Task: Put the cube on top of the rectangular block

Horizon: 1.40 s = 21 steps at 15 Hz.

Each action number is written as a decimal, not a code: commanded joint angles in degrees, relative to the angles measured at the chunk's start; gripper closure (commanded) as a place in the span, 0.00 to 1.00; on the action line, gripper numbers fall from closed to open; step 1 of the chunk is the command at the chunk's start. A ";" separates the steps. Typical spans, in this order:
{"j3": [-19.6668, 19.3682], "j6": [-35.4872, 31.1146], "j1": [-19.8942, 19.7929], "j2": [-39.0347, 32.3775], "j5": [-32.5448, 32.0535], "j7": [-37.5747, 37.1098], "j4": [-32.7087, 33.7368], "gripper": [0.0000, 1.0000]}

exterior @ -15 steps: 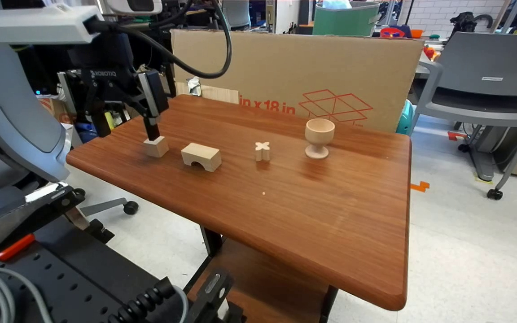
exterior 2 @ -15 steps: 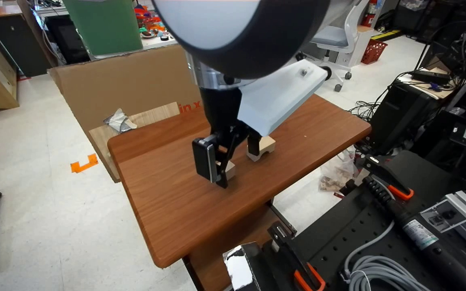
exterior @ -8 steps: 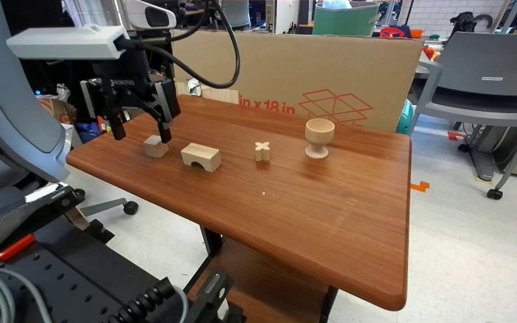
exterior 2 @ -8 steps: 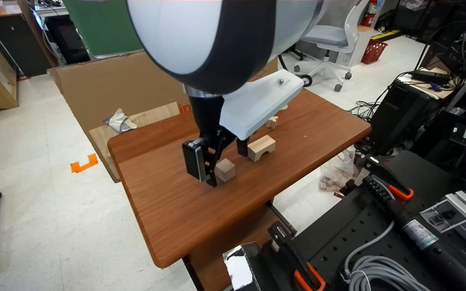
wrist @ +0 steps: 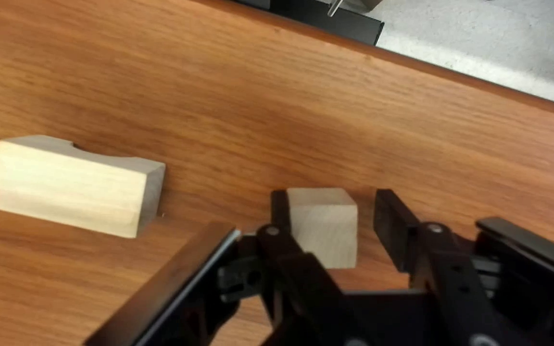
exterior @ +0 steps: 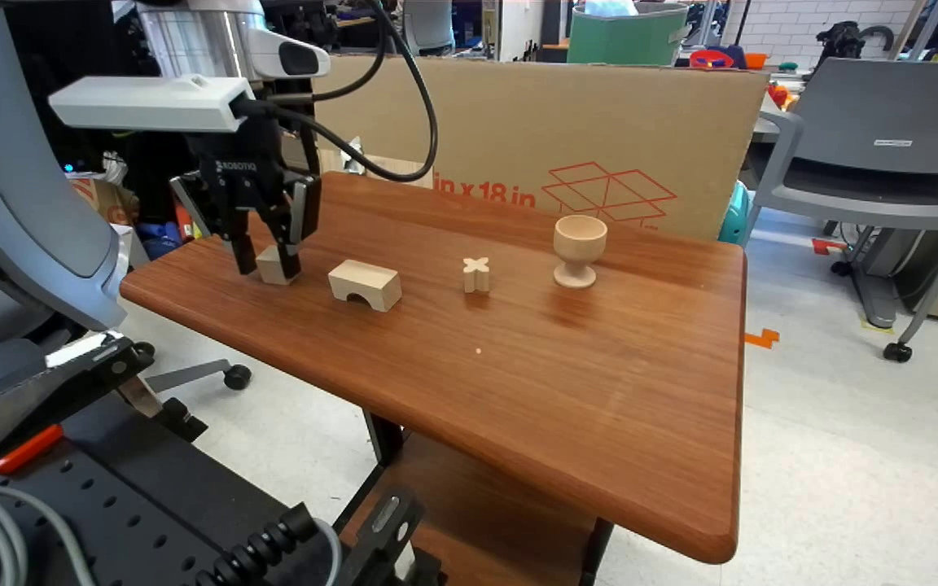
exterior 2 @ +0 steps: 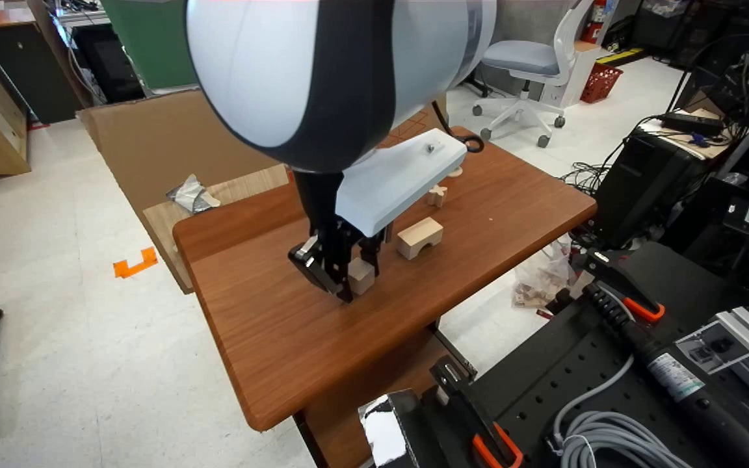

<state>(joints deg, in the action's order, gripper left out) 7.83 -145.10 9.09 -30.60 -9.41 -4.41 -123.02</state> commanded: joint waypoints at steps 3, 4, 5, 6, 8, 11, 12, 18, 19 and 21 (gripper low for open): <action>1.70 -1.03 -2.67 5.11 7.76 3.79 -3.18 0.92; 2.02 -1.46 -3.48 6.42 9.92 4.16 -4.29 0.92; 1.99 -1.67 -4.00 7.70 11.62 4.34 -5.46 0.92; 1.88 -1.63 -4.55 9.01 13.11 4.44 -6.55 0.92; 1.27 -0.98 -5.71 11.62 15.76 4.32 -8.67 0.92; -1.27 1.41 -6.45 12.89 15.53 2.60 -8.87 0.92; -2.06 2.00 -6.72 12.81 14.90 2.57 -8.52 0.92; -6.75 5.19 -6.38 10.81 11.89 -1.32 -4.96 0.92; -7.16 5.53 -6.15 10.61 11.41 -2.13 -4.57 0.92; -7.49 6.73 -5.91 9.97 10.76 -3.62 -3.44 0.92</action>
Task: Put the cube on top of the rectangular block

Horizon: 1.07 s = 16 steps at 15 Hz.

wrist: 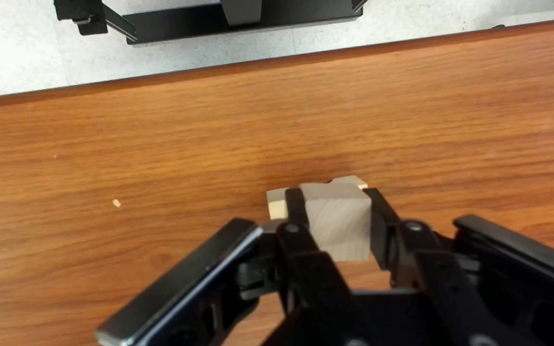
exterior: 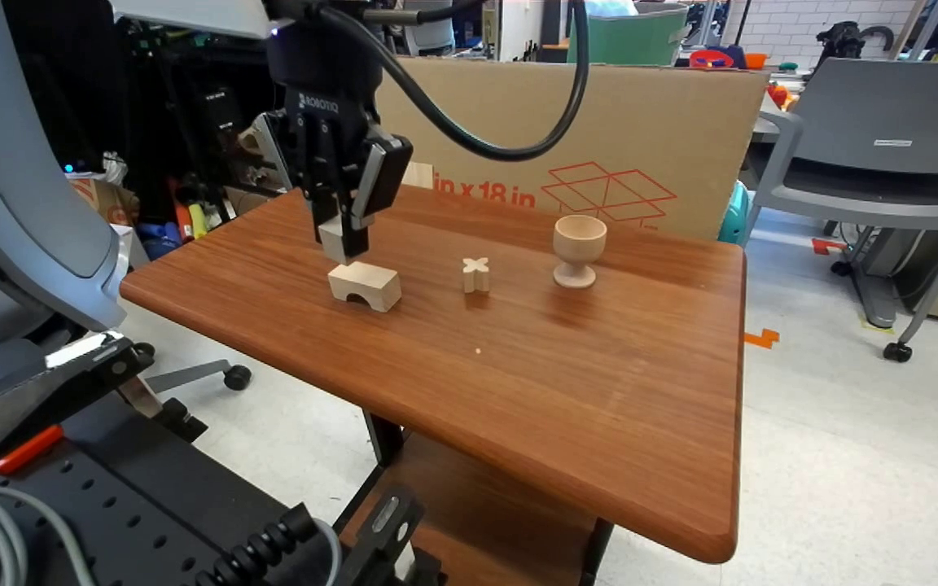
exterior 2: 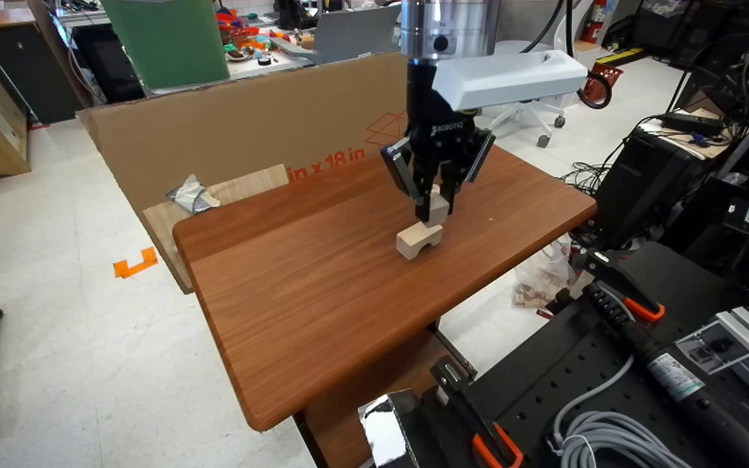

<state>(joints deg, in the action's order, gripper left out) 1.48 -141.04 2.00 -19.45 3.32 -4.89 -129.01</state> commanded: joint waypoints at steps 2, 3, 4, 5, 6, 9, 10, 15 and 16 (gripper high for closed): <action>-1.35 3.60 1.49 -2.00 -2.86 -4.60 3.58 0.92; -1.39 4.19 1.62 -2.46 -3.24 -5.25 4.12 0.92; -1.39 4.75 1.74 -3.02 -3.70 -5.84 4.73 0.92; -1.35 5.34 1.81 -3.55 -3.86 -6.19 5.30 0.92; -1.34 5.85 1.94 -4.13 -4.08 -6.59 5.87 0.92; -1.42 7.47 2.27 -5.66 -4.87 -7.20 7.33 0.92; -1.48 7.88 2.40 -6.22 -5.23 -7.39 7.89 0.92; -1.71 8.62 3.04 -8.27 -6.43 -7.69 10.05 0.92; -1.60 8.14 3.04 -8.54 -6.67 -7.38 10.30 0.92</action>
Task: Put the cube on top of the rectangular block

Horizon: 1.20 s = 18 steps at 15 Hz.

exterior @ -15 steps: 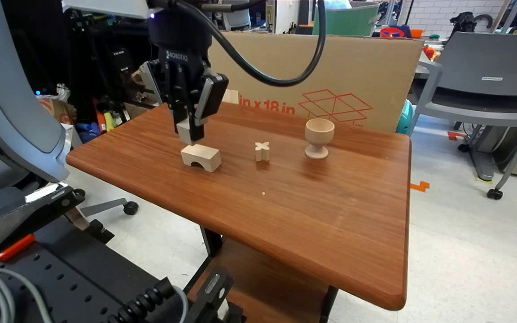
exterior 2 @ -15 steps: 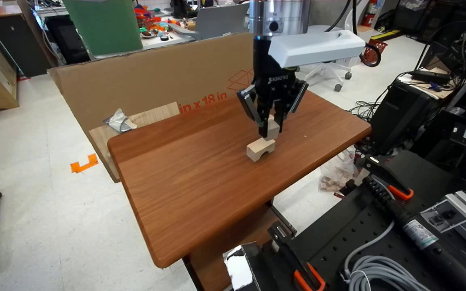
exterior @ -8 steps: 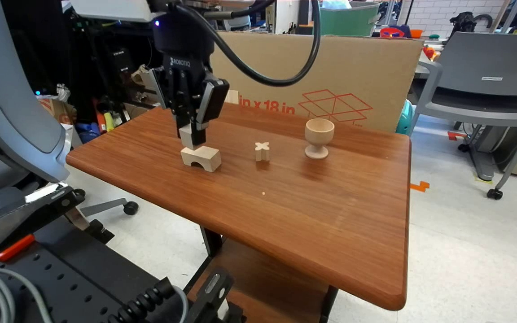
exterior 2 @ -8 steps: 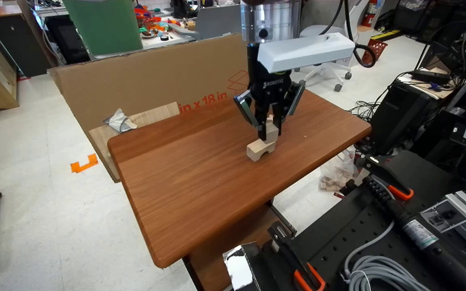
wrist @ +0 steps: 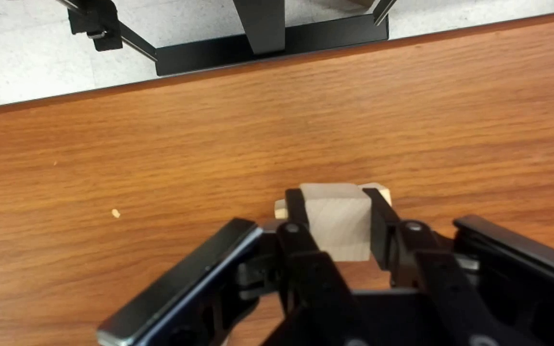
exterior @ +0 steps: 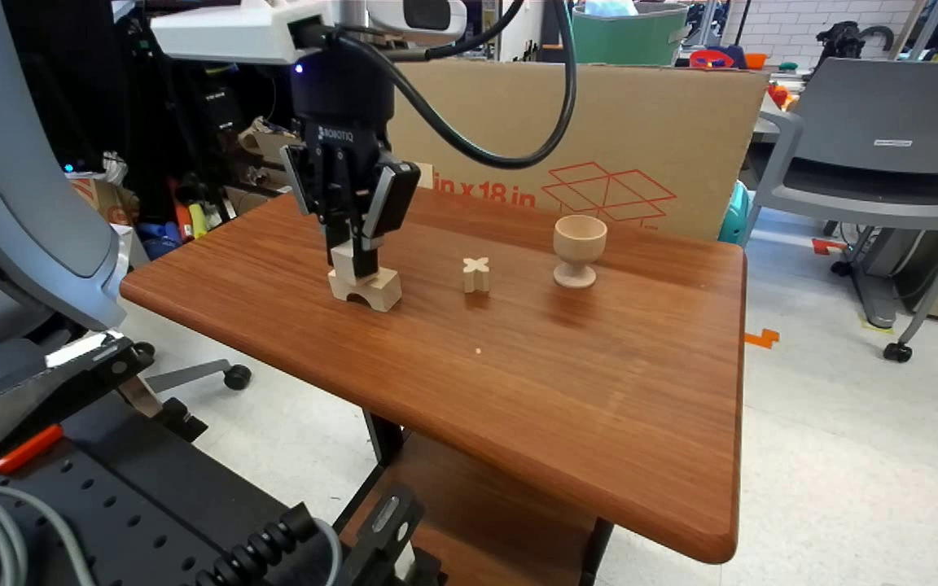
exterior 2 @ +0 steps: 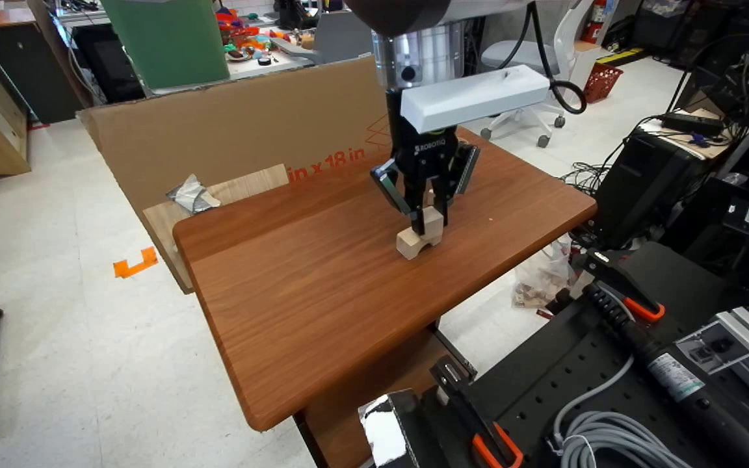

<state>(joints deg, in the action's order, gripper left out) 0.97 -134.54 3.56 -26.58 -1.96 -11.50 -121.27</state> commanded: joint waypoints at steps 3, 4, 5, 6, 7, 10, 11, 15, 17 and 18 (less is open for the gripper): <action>-0.90 0.94 1.54 -2.26 -1.94 -0.11 3.49 0.92; -0.83 0.88 1.57 -2.40 -2.02 0.04 3.67 0.92; -0.68 1.13 1.56 -2.46 -1.91 0.28 3.79 0.92; -0.44 1.36 1.40 -2.52 -1.52 0.74 3.85 0.92; -0.26 1.58 1.30 -2.51 -1.18 1.03 3.80 0.42; 0.24 1.95 0.98 -1.95 -0.42 1.91 3.07 0.28; 0.60 1.92 0.67 -1.37 0.32 2.33 2.45 0.19; 2.68 0.51 -0.50 2.81 4.25 6.73 -1.59 0.00; 3.84 0.73 -0.88 6.37 6.40 9.13 -4.32 0.00; 4.31 1.17 -1.00 8.38 7.73 9.74 -5.50 0.00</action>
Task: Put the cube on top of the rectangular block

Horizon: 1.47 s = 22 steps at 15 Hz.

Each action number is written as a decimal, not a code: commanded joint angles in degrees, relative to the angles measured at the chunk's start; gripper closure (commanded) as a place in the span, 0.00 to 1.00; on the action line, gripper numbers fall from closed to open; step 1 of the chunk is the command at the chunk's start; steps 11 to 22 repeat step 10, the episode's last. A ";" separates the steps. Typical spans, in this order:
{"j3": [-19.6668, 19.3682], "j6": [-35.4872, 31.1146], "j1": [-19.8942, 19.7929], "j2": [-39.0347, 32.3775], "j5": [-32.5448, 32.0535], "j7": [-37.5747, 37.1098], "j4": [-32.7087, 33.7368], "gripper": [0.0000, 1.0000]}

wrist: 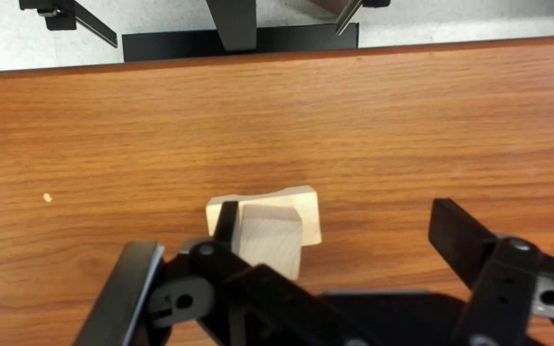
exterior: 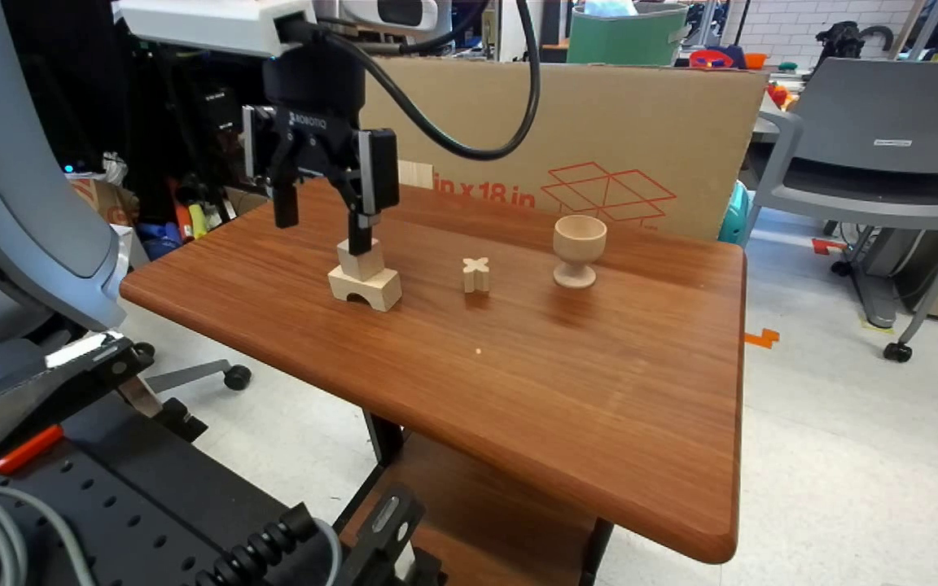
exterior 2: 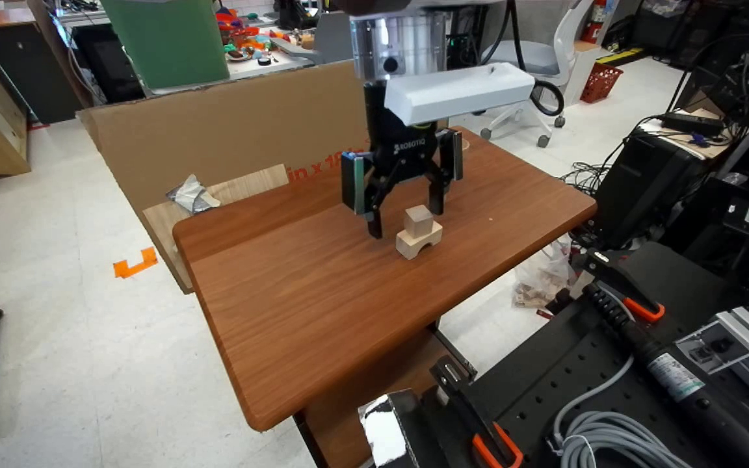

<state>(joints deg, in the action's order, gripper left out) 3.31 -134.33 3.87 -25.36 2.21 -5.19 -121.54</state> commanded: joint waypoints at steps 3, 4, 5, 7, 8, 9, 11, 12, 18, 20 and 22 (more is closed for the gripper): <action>1.86 4.10 -0.54 11.90 5.57 1.50 -7.28 0.00; 1.56 5.78 -0.24 13.00 5.44 0.34 -7.40 0.00; 0.72 8.01 0.46 13.58 3.91 -2.67 -7.07 0.00; 0.85 7.19 0.31 11.54 3.25 -2.00 -5.69 0.00; 0.64 8.82 0.37 12.27 2.60 -3.51 -5.75 0.00; 0.52 9.44 0.37 12.61 2.37 -4.22 -5.77 0.00; 0.46 9.51 0.37 12.67 2.29 -4.50 -5.84 0.00; 0.46 9.51 0.37 12.67 2.29 -4.50 -5.84 0.00; 0.46 9.51 0.37 12.67 2.29 -4.50 -5.84 0.00; 0.46 9.51 0.37 12.67 2.29 -4.50 -5.84 0.00; 0.46 9.51 0.37 12.67 2.29 -4.50 -5.84 0.00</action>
